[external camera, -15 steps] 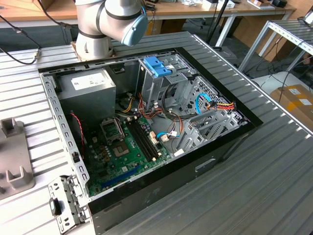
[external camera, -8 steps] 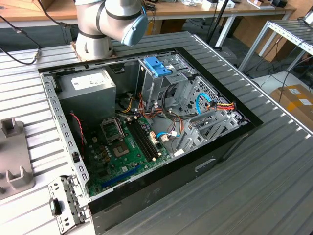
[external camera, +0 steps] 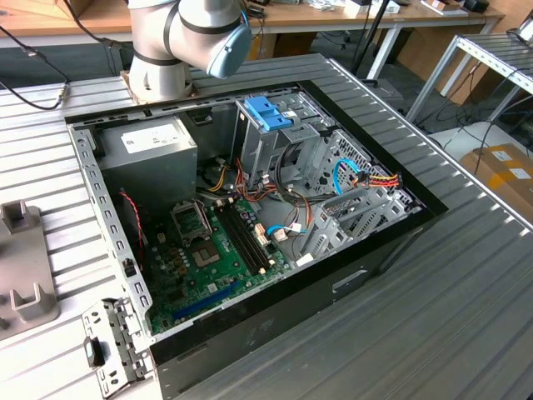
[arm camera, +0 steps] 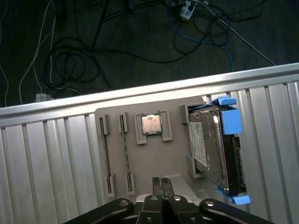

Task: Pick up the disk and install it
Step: 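Pick up the disk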

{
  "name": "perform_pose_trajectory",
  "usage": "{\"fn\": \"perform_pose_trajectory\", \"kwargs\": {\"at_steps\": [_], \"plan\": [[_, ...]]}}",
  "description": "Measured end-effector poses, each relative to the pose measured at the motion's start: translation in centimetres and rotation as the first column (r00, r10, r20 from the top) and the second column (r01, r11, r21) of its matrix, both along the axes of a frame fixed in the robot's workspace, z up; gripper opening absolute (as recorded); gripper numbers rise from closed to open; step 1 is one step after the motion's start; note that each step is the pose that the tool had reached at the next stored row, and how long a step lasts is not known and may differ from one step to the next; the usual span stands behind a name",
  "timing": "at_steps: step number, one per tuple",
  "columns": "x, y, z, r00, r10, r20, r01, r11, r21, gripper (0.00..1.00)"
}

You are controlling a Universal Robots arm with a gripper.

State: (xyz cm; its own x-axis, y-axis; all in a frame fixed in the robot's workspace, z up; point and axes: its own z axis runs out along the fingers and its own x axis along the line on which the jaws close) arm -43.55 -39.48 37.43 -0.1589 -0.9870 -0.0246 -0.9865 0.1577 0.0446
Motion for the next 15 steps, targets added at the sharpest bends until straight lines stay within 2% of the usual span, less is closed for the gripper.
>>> {"fn": "perform_pose_trajectory", "kwargs": {"at_steps": [15], "plan": [[0.00,0.00,0.00,0.9988,0.048,0.0000,-0.048,0.9988,0.0000,0.11]]}}
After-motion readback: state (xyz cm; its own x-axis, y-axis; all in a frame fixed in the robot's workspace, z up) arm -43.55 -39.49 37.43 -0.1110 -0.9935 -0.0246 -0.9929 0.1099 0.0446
